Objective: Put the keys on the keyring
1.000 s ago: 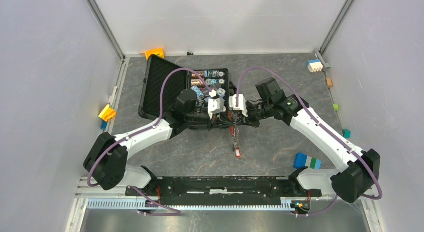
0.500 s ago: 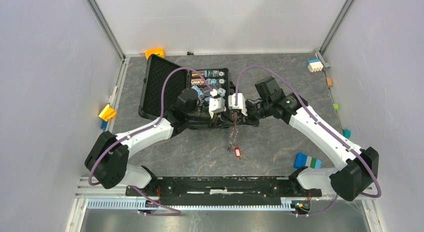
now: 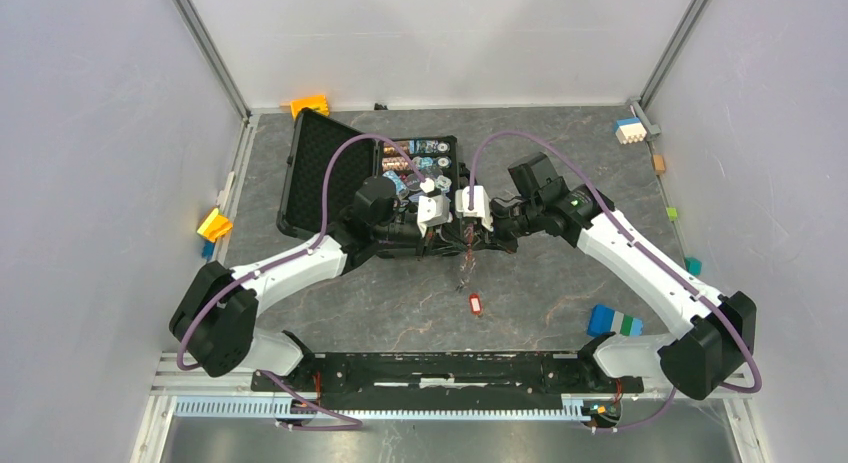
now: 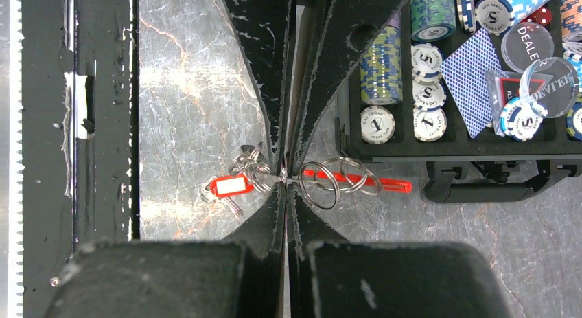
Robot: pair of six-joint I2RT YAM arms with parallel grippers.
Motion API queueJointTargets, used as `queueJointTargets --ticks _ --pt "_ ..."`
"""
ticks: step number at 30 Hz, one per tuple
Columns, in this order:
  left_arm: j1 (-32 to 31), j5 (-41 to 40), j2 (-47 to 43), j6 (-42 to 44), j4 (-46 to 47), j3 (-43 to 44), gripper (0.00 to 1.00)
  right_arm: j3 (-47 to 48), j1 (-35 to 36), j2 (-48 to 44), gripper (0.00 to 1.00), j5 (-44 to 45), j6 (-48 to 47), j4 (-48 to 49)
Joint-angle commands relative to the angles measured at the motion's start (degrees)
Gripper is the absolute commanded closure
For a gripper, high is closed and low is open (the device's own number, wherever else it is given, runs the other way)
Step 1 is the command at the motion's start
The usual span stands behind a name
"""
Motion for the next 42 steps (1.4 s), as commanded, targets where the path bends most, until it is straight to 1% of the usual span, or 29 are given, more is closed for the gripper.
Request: queueJointTargets --ticks 1,6,12,17,22,27,42 --pt "-0.42 1.67 0.14 1.99 0.63 2.19 0.89 2.72 0.34 -0.05 1.0 -1.2 0.78 1.37" --pt "-0.44 2.16 0.43 1.79 0.61 2.33 0.98 2.72 0.37 -0.11 1.0 -1.31 1.15 1.63" --pt "-0.49 2.2 0.13 1.7 0.77 1.51 0.98 2.57 0.35 -0.27 1.0 -1.21 1.64 2.28" --pt "-0.44 2.04 -0.55 0.3 3.26 -0.13 0.98 2.11 0.3 -0.72 1.0 -1.19 1.97 3.0" --pt "-0.44 2.79 -0.02 0.31 2.8 0.47 0.98 2.53 0.28 -0.93 1.0 -1.81 2.25 3.2" --pt "-0.46 3.21 0.25 0.95 1.86 1.1 0.94 2.45 0.23 -1.08 1.0 -1.69 2.17 3.14" --pt "-0.44 3.58 0.72 1.59 0.98 1.45 0.88 2.64 0.19 -1.38 1.0 -2.18 2.43 3.11"
